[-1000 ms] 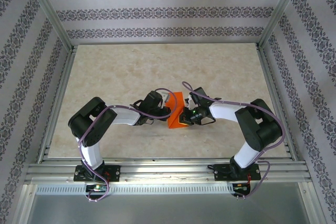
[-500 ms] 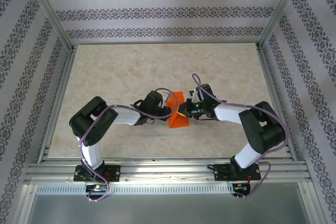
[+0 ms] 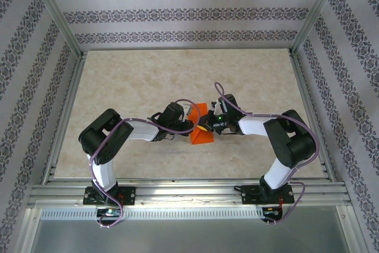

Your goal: Fold a paper plane with a square sheet of paper (pick it up from the middle)

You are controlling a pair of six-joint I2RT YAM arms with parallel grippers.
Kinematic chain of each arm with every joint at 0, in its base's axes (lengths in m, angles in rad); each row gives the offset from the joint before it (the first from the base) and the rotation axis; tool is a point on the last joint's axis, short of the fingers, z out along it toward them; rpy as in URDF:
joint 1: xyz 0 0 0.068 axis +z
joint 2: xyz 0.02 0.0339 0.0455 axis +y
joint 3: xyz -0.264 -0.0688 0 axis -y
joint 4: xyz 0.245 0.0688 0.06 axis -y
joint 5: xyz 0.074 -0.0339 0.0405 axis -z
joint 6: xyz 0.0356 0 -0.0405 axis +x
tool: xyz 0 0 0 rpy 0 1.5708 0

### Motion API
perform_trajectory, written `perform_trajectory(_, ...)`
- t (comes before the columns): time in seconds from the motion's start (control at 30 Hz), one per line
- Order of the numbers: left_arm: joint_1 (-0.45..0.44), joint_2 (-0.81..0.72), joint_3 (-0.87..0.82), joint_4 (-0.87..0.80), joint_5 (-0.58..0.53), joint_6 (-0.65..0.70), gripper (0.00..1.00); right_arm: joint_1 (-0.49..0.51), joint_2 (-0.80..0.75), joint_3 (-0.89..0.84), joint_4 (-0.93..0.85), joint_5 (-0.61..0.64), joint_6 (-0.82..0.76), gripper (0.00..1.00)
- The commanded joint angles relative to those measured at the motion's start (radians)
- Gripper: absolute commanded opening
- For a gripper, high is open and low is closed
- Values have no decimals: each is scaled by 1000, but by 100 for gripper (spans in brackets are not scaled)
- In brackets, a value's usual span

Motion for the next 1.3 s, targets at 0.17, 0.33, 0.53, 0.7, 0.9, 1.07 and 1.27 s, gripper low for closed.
perform_trajectory(0.17, 13, 39, -3, -58, 4, 13, 0, 15, 53, 2, 1, 13, -18, 0)
perform_trajectory(0.33, 13, 45, -1, -63, 7, 14, 0, 8, 87, -41, 32, 29, -22, 0)
perform_trajectory(0.53, 13, 49, -2, -66, 8, 14, 0, 4, 97, -70, 62, 35, 2, 0)
perform_trajectory(0.7, 13, 50, -2, -69, 8, 14, 0, -4, 3, -27, 0, 28, -12, 0)
perform_trajectory(0.9, 13, 48, 0, -71, 7, 13, 0, -49, -20, 0, -48, 30, -41, 0)
perform_trajectory(1.07, 13, 50, 6, -74, 11, 13, 0, -58, 40, 13, -70, 52, -62, 0)
perform_trajectory(1.27, 13, 47, 3, -77, 10, 13, 0, -61, 84, -29, -91, 119, -40, 0)
